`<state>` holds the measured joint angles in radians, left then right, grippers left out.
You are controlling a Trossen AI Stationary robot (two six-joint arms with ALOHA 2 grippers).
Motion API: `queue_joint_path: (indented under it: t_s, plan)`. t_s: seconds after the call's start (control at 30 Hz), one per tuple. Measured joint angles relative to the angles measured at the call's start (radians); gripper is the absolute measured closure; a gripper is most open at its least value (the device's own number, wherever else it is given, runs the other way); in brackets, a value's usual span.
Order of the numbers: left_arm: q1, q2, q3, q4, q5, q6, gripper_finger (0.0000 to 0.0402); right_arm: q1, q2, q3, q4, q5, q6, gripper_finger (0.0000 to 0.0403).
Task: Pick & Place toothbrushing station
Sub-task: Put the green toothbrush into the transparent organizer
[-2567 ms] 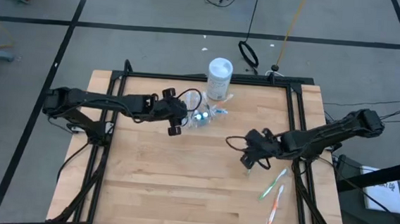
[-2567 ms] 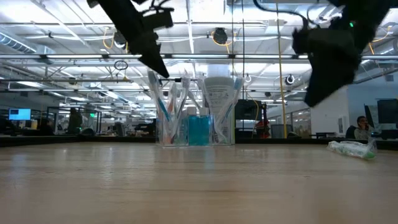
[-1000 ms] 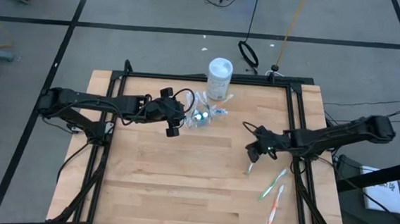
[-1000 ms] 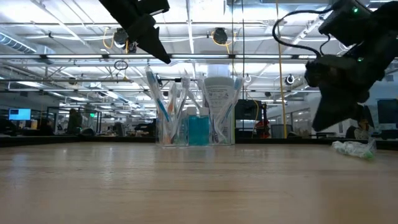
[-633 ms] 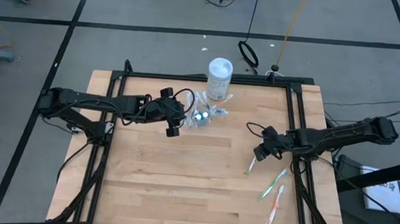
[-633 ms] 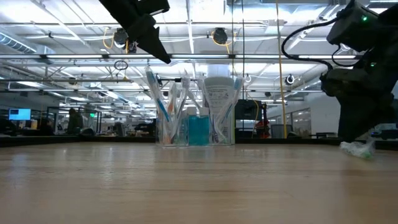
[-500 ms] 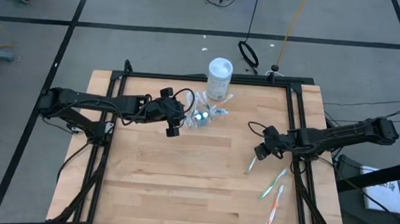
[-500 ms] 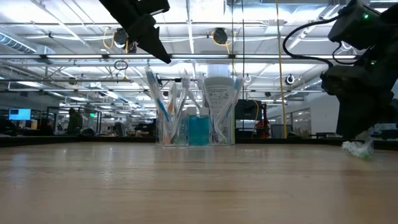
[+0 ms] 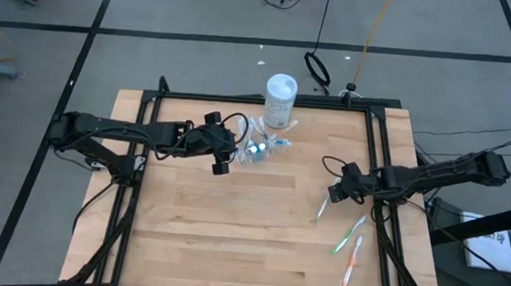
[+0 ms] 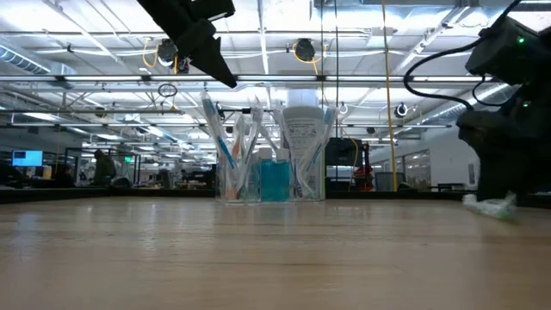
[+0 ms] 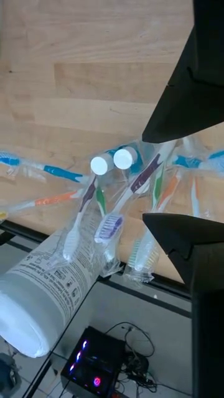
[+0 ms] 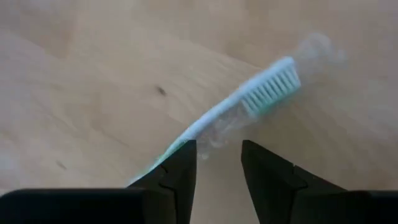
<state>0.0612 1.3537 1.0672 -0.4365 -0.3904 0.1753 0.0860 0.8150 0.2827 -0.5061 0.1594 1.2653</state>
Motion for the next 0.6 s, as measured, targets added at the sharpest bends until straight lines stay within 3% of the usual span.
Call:
queue_joint_path:
  t_s: [0.17, 0.3, 0.43, 0.6]
  plan:
    - [0.0, 0.0, 0.0, 0.004, 0.0, -0.001, 0.0199, -0.031, 0.001, -0.085, 0.201, 0.057, -0.013, 0.028]
    - [0.0, 0.0, 0.0, 0.023, 0.007, -0.004, 0.0199, -0.08, 0.002, -0.105, 0.232, 0.052, -0.086, 0.029]
    - [0.0, 0.0, 0.0, 0.03, 0.029, 0.0, 0.0199, -0.122, 0.003, -0.116, 0.242, 0.042, -0.111, 0.0326]
    - [0.0, 0.0, 0.0, 0.03, 0.03, 0.0, 0.0199, -0.164, 0.004, -0.121, 0.325, 0.041, -0.276, 0.039]
